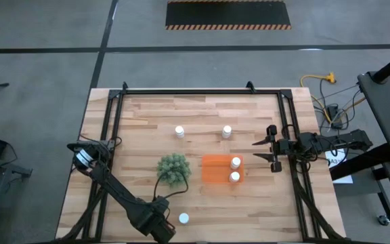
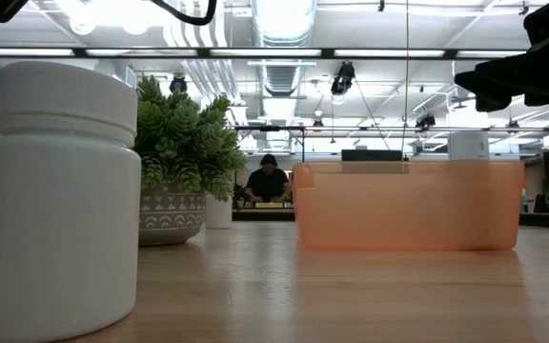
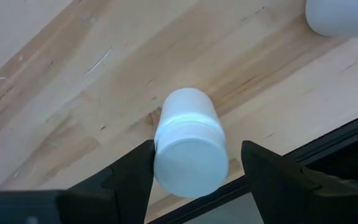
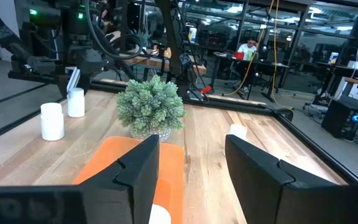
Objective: Pick and place pill bottles into a basket
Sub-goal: Put the white pill bottle into the orange bin
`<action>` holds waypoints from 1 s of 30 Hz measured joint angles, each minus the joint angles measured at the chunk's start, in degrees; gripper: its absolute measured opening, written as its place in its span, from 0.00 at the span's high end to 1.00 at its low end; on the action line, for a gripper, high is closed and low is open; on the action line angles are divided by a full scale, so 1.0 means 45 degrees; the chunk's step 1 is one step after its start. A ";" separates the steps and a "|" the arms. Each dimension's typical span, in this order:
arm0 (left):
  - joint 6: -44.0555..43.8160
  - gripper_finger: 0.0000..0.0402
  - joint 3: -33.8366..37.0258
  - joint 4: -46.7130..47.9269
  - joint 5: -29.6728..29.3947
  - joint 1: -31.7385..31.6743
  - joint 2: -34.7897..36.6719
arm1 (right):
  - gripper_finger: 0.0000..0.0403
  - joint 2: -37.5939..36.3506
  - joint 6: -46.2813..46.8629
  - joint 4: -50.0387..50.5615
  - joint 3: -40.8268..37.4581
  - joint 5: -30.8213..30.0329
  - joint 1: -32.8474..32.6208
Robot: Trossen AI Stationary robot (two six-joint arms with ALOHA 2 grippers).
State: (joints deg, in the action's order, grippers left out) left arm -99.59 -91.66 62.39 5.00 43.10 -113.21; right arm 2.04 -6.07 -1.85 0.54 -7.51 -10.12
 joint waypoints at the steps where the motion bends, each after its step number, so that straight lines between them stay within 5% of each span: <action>1: 0.0004 0.45 0.0000 0.0000 0.0069 -0.0001 0.0000 | 0.57 0.0000 -0.0004 0.0000 0.0000 0.0000 0.0000; 7: 0.0022 0.48 0.0000 -0.0001 0.0246 -0.0001 0.0000 | 0.57 0.0000 -0.0020 0.0000 0.0000 0.0000 -0.0003; 13: 0.0277 0.65 0.0000 0.0000 0.0246 -0.0025 0.0000 | 0.58 0.0000 0.0000 0.0000 0.0000 0.0000 -0.0003; 30: 0.1292 0.65 -0.0170 0.0000 0.0154 -0.0343 0.0369 | 0.58 0.0000 0.0000 0.0000 0.0000 0.0000 0.0002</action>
State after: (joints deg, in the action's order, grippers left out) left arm -93.78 -92.42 62.39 5.69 41.55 -111.55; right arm 2.04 -6.07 -1.85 0.54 -7.51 -10.11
